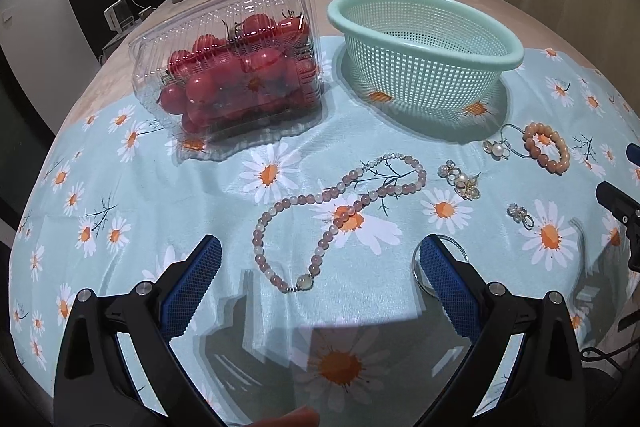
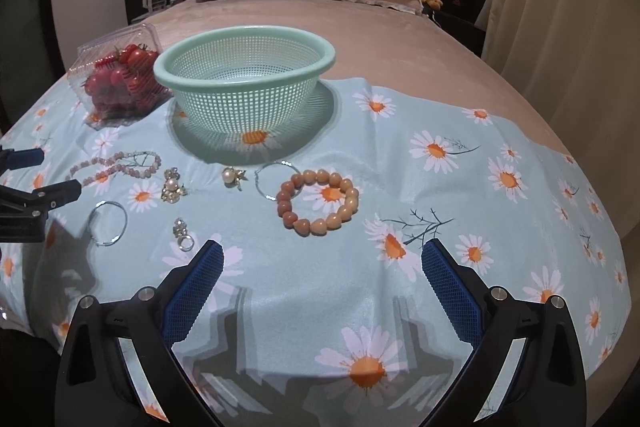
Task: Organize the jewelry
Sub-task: 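Grasp the pink bead necklace with the left tool while the right tool grasps the orange bead bracelet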
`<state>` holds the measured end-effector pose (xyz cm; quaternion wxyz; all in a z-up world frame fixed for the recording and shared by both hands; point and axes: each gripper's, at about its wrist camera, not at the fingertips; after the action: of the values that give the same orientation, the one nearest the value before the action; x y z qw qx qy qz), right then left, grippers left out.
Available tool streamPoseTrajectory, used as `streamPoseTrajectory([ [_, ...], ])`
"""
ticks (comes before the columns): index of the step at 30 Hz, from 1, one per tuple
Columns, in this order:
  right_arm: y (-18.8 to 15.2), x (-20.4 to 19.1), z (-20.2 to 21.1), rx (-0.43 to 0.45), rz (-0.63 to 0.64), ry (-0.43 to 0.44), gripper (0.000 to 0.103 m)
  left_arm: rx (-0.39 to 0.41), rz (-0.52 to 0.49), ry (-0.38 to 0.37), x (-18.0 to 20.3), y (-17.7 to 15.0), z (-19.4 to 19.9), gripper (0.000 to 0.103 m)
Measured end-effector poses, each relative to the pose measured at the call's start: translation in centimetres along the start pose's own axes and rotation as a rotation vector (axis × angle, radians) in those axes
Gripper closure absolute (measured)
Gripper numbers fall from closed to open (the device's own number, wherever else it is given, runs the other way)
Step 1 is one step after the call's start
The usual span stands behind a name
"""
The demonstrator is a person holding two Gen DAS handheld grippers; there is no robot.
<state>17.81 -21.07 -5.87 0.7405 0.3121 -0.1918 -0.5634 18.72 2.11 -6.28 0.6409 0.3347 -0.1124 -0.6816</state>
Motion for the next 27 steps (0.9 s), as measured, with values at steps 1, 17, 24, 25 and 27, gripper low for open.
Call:
streamPoseTrajectory([
  [1, 0.4, 0.3, -0.4, -0.002, -0.001, -0.004, 0.008, -0.005, -0.002, -0.006, 0.0, 0.3, -0.5, 0.006],
  [17, 1.4, 5.5, -8.8, -0.049, -0.130, 0.004, 0.008, 0.032, 0.035, -0.046, -0.1, 0.5, -7.4, 0.004],
  [24, 0.9, 5.9, -9.2, -0.031, -0.162, 0.032, 0.006, 0.076, 0.059, -0.053, -0.2, -0.3, -7.4, 0.004],
  [25, 0.9, 5.9, -9.2, -0.031, -0.165, 0.035, 0.006, 0.081, 0.059, -0.043, -0.1, -0.3, -7.3, 0.004],
  [27, 0.8, 5.9, -9.2, -0.027, -0.168, 0.041, 0.006, 0.086, 0.061, -0.042, 0.1, -0.6, -7.0, 0.004],
])
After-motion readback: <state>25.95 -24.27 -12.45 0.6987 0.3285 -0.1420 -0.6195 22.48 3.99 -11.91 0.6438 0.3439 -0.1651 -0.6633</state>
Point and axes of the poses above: each gripper's, at about its wrist camera, not at the fingertips, and z roughly against the way its jaws point, x to its right, y to its top, and after that the axes turned 15 degrees about y, right-handed
